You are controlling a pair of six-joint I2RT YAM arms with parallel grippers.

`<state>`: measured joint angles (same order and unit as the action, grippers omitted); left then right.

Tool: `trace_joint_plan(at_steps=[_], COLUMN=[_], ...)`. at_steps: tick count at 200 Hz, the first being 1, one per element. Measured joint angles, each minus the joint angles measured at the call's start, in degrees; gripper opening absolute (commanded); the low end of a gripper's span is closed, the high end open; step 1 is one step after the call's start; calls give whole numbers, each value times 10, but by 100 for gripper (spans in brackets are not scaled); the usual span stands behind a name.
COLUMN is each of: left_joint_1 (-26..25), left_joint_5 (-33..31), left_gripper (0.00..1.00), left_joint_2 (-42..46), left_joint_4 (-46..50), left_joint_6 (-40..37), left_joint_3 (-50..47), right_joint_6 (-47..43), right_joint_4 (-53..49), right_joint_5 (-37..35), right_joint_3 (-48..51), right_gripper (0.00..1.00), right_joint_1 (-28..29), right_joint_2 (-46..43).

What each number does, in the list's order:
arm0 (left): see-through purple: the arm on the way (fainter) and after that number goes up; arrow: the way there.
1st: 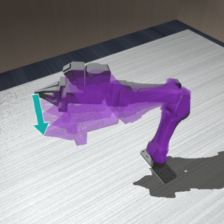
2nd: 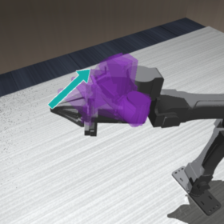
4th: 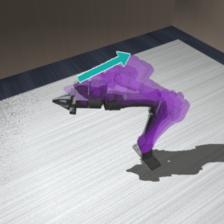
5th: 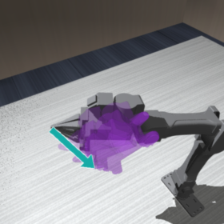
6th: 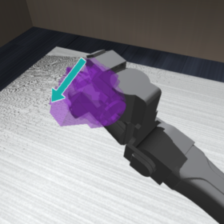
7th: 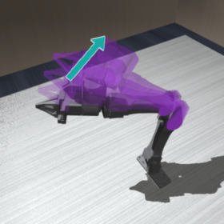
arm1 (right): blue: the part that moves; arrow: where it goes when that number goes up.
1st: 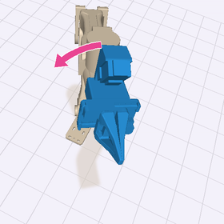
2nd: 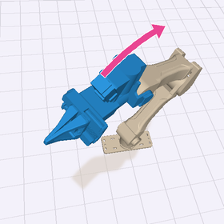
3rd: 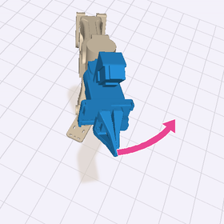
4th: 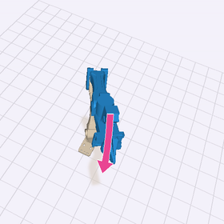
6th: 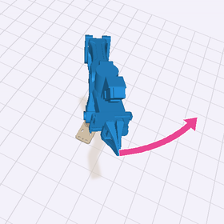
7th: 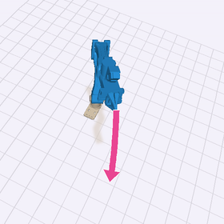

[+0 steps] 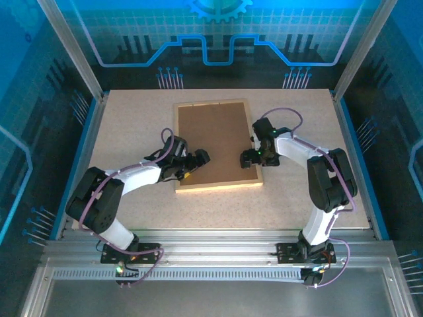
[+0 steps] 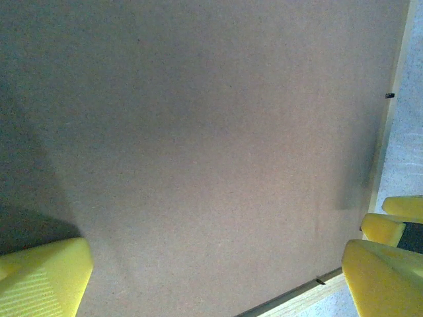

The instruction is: Put the photo into the frame

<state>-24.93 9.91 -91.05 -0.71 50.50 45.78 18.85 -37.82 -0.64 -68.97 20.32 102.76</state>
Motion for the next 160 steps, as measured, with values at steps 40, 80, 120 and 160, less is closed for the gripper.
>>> trace_joint_plan(at_steps=[40, 80, 120, 160], left_joint_1=[5, 24, 25, 25], left_joint_5=[-3, -25, -33, -34], left_gripper=[99, 99, 99, 99], left_joint_2=[2, 9, 9, 9], left_joint_4=[12, 39, 51, 55], left_joint_6=[-14, -35, -43, -43], left_joint_3=[3, 6, 11, 13], right_joint_6=[-4, -20, -29, -31], right_joint_4=[-2, -17, -21, -20], right_joint_5=[2, 2, 9, 26], right_joint_3=[0, -5, 8, 32], right_gripper=[92, 89, 88, 88], right_joint_1=[-2, -24, -54, -57], right_joint_2=[-1, -13, -36, -37])
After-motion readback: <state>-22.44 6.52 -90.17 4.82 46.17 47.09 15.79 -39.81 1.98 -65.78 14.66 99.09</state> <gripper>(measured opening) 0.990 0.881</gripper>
